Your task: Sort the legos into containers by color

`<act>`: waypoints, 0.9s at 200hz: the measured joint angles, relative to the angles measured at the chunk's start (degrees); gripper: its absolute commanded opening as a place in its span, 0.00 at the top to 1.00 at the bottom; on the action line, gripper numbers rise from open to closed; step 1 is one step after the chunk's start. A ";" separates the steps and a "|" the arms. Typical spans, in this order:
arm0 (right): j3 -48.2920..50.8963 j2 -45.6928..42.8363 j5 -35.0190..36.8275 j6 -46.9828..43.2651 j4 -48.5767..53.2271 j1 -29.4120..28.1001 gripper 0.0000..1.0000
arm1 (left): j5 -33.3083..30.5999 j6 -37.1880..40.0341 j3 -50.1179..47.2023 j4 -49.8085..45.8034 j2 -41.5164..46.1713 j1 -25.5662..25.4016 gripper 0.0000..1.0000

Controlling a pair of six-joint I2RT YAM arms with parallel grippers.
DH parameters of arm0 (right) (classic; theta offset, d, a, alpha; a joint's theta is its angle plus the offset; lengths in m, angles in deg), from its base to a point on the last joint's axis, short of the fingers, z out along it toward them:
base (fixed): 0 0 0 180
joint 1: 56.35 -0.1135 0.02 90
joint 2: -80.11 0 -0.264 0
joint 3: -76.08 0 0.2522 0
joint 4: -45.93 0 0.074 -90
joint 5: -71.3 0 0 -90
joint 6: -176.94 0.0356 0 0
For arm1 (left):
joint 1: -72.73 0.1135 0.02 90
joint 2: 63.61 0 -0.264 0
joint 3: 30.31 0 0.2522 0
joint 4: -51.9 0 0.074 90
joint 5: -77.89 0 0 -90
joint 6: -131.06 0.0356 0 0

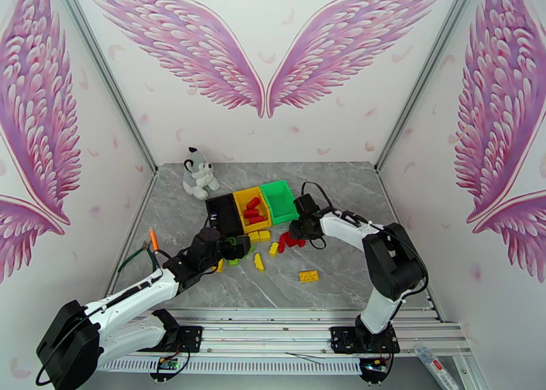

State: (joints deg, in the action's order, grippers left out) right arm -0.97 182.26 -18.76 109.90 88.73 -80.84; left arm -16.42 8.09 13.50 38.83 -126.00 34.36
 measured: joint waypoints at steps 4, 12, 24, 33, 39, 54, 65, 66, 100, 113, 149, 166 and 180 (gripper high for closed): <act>0.00 0.20 0.00 0.00 0.00 0.15 0.55 | 0.00 -0.02 0.00 0.00 0.00 -0.02 0.01; 0.00 0.44 -0.02 0.13 -0.04 0.44 0.57 | 0.02 -0.02 0.00 0.00 0.02 -0.02 0.01; 0.00 0.52 -0.02 0.15 -0.24 0.76 0.59 | 0.02 0.00 0.00 0.00 0.07 0.00 0.01; 0.07 0.52 -0.04 0.17 -0.44 0.92 0.61 | 0.02 -0.02 0.00 -0.02 0.15 0.00 0.01; 0.17 0.52 -0.09 0.17 -0.61 1.01 0.63 | 0.02 0.00 0.00 -0.02 0.26 -0.02 0.01; 0.72 0.52 -0.37 0.17 -1.18 1.09 0.66 | 0.02 -0.02 0.00 -0.02 0.42 -0.04 0.01; 1.22 0.52 -0.63 0.22 -1.46 1.09 0.70 | 0.02 0.00 0.00 -0.02 0.48 -0.04 0.01; 1.27 0.52 -0.66 0.26 -1.51 1.09 0.70 | 0.02 -0.02 0.00 -0.02 0.48 -0.04 0.01; 2.67 -0.55 -1.09 0.70 -2.54 1.14 0.76 | -0.02 0.00 0.00 -0.02 0.59 -0.04 0.01; 3.76 -1.77 -1.09 0.94 -2.49 1.14 0.77 | -0.04 0.04 0.00 -0.04 0.57 -0.04 0.01; 6.36 -9.81 -1.07 1.53 -1.73 0.74 0.78 | -1.25 0.46 0.42 -0.46 0.57 0.13 0.01; 6.08 -13.66 -1.05 1.90 -1.57 -0.81 0.77 | -1.60 0.76 0.85 -0.57 0.63 0.42 0.01; 4.31 -14.51 -1.22 2.51 -1.16 -3.43 0.78 | -2.21 1.03 0.92 -0.81 1.01 0.90 0.01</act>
State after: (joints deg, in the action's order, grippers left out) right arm 3.34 167.75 -19.98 112.42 87.57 -84.27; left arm -18.63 9.11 14.42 38.02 -125.00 35.26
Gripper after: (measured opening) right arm 0.278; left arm 0.988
